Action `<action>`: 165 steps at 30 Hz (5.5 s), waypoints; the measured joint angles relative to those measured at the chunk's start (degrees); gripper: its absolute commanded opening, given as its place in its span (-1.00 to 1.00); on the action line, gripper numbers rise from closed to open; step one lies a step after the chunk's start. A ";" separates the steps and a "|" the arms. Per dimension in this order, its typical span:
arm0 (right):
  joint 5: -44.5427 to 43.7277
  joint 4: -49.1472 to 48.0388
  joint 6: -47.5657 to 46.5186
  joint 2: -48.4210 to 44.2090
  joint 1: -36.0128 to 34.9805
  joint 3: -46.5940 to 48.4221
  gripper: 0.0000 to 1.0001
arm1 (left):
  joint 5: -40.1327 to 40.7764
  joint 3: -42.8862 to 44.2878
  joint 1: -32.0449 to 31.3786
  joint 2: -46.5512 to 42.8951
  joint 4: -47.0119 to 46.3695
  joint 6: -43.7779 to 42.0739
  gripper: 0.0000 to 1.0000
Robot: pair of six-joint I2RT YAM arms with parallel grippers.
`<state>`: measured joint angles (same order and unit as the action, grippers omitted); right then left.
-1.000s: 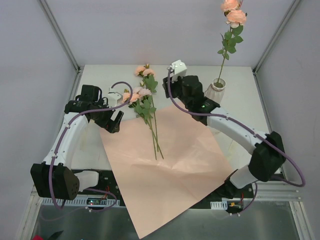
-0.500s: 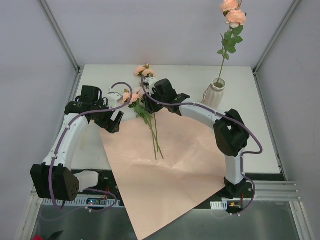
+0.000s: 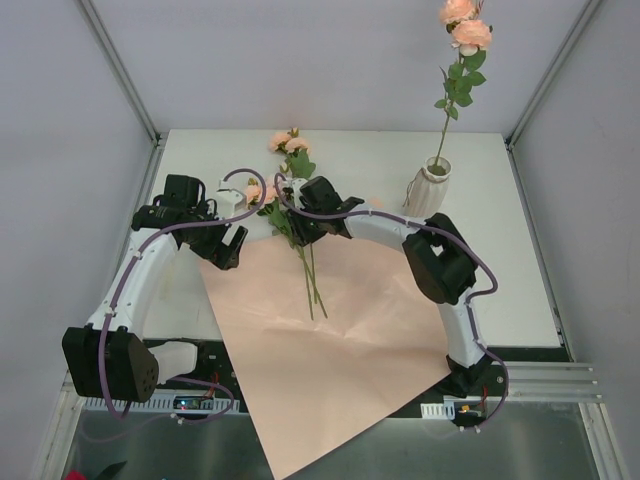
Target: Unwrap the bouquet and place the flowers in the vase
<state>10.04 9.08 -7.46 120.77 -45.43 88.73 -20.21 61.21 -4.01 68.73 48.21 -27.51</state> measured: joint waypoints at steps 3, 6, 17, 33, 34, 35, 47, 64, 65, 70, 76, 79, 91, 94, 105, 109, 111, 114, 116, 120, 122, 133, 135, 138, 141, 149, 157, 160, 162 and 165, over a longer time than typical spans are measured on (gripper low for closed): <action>-0.61 0.66 0.02 0.81 -0.04 0.15 -0.20 | 0.39 -0.24 0.00 -0.15 -0.22 -0.11 0.81; -1.11 1.44 0.02 1.81 -0.04 1.25 -0.21 | 0.94 -0.31 0.00 -0.26 -0.48 -0.20 0.80; -2.38 1.90 0.55 4.57 -0.04 3.32 -0.65 | 1.25 -1.20 0.00 -1.09 -0.98 -0.39 0.81; -3.74 1.73 2.54 -4.35 -0.59 3.23 -0.99 | 1.31 -1.20 0.00 -2.21 -1.01 -0.39 0.81; -3.65 1.51 2.54 -6.60 -0.81 3.23 -0.99 | 1.31 -1.20 0.00 -2.23 -1.01 -0.39 0.81; -3.65 1.29 2.54 -8.17 -0.94 3.23 -0.99 | 1.31 -1.20 0.00 -2.23 -1.01 -0.39 0.81; -8.17 -17.51 -9.01 -31.71 2.19 -3.15 -0.99 | 1.25 -1.14 0.00 -2.23 -1.03 -0.35 0.83; -15.21 -48.00 -24.96 -36.83 23.67 -10.47 -0.99 | 1.27 0.70 0.00 -1.73 -1.09 -0.37 0.83; -15.61 -48.74 -25.00 -36.98 24.15 -11.34 -0.99 | 1.27 0.81 0.00 -1.60 -1.09 -0.37 0.83; -17.20 -52.85 -24.44 -38.51 27.21 -17.20 -0.99 | 1.29 0.94 0.00 -1.03 -1.11 -0.39 0.83; -17.20 -54.07 -23.19 -41.27 28.76 -20.48 -0.99 | 1.29 1.07 0.02 0.13 -1.20 -0.37 0.83; -16.85 -54.75 -22.49 -43.06 28.87 -20.96 -0.99 | 1.27 1.27 0.02 0.61 -1.25 -0.35 0.82; -15.58 -56.65 -19.61 -49.83 30.73 -22.34 -0.99 | 1.25 1.33 0.37 0.66 -1.25 -0.09 0.82; -15.54 -56.89 -19.19 -49.96 30.91 -24.28 -0.99 | 1.22 1.33 0.37 0.66 -1.25 -0.07 0.82; -15.43 -56.37 -18.91 -49.05 31.12 -31.98 -0.77 | 1.25 1.33 0.37 0.66 -1.25 -0.09 0.82; -14.16 -55.43 -18.60 -49.09 31.26 -33.59 -0.01 | 1.25 1.33 0.37 0.66 -1.25 -0.09 0.82; -13.62 -54.80 -18.36 -49.46 31.28 -34.67 0.01 | 1.25 1.33 0.37 0.63 -1.25 -0.09 0.83; -13.20 -53.79 -18.25 -50.95 31.19 -36.79 0.03 | 1.25 1.33 0.37 0.63 -1.25 -0.09 0.82; -13.25 -52.89 -18.23 -52.35 30.82 -37.97 0.04 | 1.25 1.33 0.37 0.63 -1.25 -0.09 0.83; -14.49 -51.01 -18.51 -55.43 28.72 -38.34 0.05 | 1.25 1.33 0.37 0.63 -1.25 -0.09 0.82; -15.34 -50.45 -18.75 -57.24 26.86 -38.34 0.09 | 1.25 1.33 0.37 0.63 -1.25 -0.09 0.83; -16.76 -40.72 -19.28 -57.20 9.09 -35.89 0.17 | 1.20 1.33 0.37 0.63 -1.27 0.07 0.83; -15.32 -37.05 -17.59 -52.59 6.97 -33.24 0.16 | 1.22 1.33 0.37 0.63 -1.27 0.11 0.83; -13.38 -28.94 -14.27 -42.51 5.09 -26.16 0.14 | 1.22 1.33 0.37 0.63 -1.27 0.11 0.83; -11.54 -20.65 -11.34 -31.50 4.20 -17.88 0.05 | 1.27 1.33 0.37 0.63 -1.27 0.11 0.83; -3.56 -5.81 -7.87 -10.73 3.32 -3.96 -0.06 | 1.25 1.33 0.37 0.59 -1.29 0.09 0.83; -5.70 2.03 -7.67 -0.96 1.53 6.62 -0.06 | 1.25 1.33 0.37 0.59 -1.29 0.04 0.83; -8.11 4.22 -7.74 2.25 1.64 10.84 -0.07 | 1.25 1.33 0.37 0.59 -1.31 0.04 0.82; -9.38 5.14 -7.76 3.98 1.68 12.66 -0.07 | 1.25 1.33 0.37 0.59 -1.31 0.04 0.82; -10.97 6.03 -7.74 6.58 1.90 14.34 -0.07 | 1.25 1.33 0.37 0.59 -1.31 0.04 0.83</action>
<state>-0.93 15.11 -15.20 127.35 -43.53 103.07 -18.96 62.54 -3.64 69.32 46.89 -27.46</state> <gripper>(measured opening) 0.469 0.915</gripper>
